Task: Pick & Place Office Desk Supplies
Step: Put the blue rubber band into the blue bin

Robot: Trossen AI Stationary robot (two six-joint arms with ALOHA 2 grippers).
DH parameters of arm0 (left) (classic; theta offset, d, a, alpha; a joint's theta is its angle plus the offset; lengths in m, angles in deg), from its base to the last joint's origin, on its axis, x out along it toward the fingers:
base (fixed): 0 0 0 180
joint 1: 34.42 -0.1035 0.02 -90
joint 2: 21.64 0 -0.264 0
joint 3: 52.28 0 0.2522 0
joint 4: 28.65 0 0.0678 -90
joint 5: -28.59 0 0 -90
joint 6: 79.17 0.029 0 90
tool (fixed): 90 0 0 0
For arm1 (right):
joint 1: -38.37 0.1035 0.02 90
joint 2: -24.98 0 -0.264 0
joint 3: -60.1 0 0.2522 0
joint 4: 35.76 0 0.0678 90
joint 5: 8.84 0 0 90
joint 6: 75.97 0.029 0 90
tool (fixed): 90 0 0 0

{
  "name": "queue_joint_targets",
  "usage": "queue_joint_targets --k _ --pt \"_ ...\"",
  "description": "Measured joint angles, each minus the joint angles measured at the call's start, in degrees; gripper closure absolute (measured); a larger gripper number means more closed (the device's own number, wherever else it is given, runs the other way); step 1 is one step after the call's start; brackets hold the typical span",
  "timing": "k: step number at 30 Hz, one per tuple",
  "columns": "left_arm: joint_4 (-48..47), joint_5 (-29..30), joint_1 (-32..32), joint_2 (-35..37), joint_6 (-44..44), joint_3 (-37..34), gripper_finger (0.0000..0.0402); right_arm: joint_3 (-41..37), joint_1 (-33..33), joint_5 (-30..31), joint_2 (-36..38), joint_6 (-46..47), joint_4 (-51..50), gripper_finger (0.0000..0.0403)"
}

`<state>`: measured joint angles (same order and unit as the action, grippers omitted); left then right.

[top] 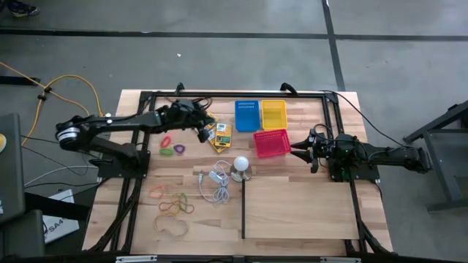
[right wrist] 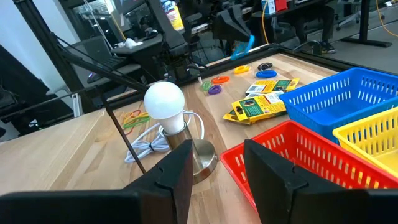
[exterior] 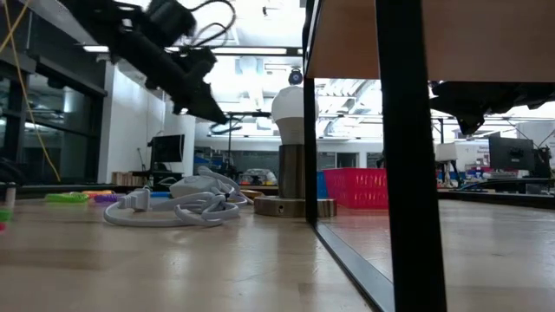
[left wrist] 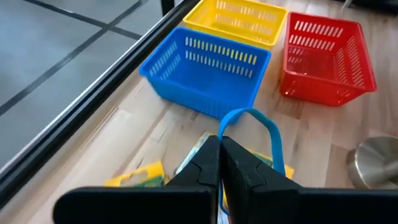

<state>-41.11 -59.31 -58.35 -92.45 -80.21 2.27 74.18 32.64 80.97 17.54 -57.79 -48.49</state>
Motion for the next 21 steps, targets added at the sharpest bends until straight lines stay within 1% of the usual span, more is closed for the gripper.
queue_joint_targets --k 6,11,16,21 --pt "0.65 -2.44 -1.40 -10.71 4.11 8.82 0.0401 -0.02 0.00 0.00 0.00 0.00 -0.02 0.0272" --pt "1.21 -5.70 -2.73 -18.56 7.51 15.83 0.0401 -0.02 0.00 0.01 0.00 0.00 0.00 0.0272" --pt "2.16 -9.14 -4.14 -24.39 9.95 20.67 0.0401 -0.01 0.00 0.02 0.00 0.00 0.00 0.0272" --pt "4.99 -10.55 -5.42 -28.80 12.04 23.40 0.0401 0.00 0.00 0.02 -0.01 0.00 -0.02 0.0272"
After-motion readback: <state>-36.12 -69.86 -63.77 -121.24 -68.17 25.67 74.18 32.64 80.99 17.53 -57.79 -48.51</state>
